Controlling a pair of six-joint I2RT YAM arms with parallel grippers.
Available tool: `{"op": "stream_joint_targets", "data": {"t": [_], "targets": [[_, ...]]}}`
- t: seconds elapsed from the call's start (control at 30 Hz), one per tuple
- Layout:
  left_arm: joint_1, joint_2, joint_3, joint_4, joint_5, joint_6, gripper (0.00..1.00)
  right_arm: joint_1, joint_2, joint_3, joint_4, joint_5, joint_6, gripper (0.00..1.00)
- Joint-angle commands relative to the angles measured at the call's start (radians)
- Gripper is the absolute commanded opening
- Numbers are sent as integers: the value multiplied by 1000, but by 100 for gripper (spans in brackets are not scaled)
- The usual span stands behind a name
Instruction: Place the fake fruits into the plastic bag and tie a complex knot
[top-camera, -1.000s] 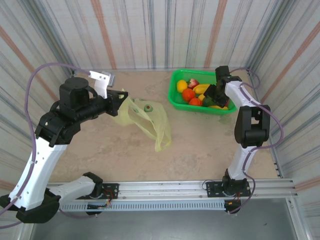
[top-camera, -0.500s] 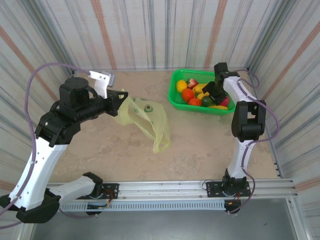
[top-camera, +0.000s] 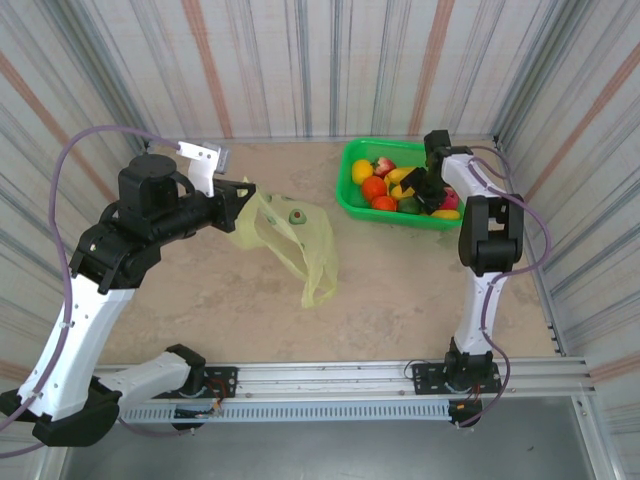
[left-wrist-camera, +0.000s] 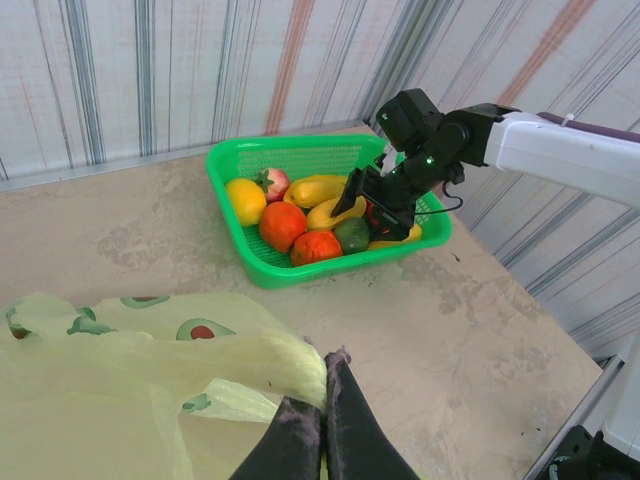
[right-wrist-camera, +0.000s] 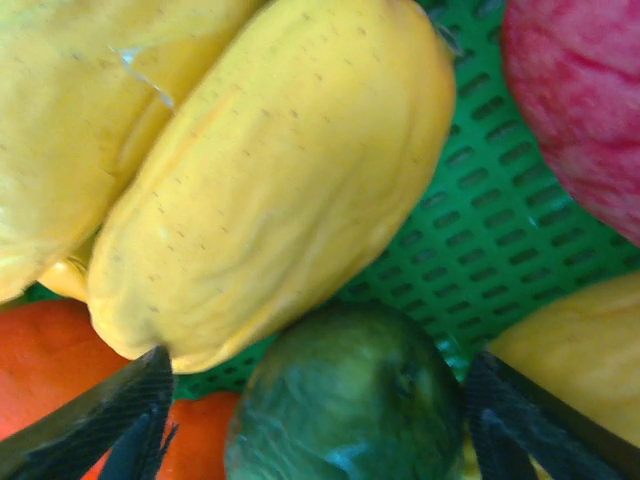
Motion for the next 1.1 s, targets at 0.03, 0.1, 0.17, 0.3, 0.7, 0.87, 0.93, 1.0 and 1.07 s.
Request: {"op": "stream_joint_targets", "data": {"t": [0.03,0.1,0.17,0.3,0.7,0.87,0.93,1.0,1.07], "targets": [[5,-15,3,-13,9,-3,0,3,65,49,-40,-21,7,82],[5,-17,4,-15,8,-2,0,14,82,57,-46,-14,5,81],[5,-18,5,-16,3,1,0,20,97,61,-55,-5,5,78],[5,-22,-1,-18,-6,2,0,30,134,64,-53,-1,-6,69],[5,-28,-8,-18,-23,12,0,-5,3,50,22,-69,-96,34],[5,-25,-5,-12,-25,13,0,5,-54,86,10,-50,-264,41],[5,-26,-3,-13,-25,15,0,25,-51,121,-20,-39,-340,47],[5,-27,-2,-15,-26,17,0,50,-33,182,-62,-64,-414,59],[5,-31,-2,-15,-29,21,0,86,-17,219,-97,-72,-499,69]]}}
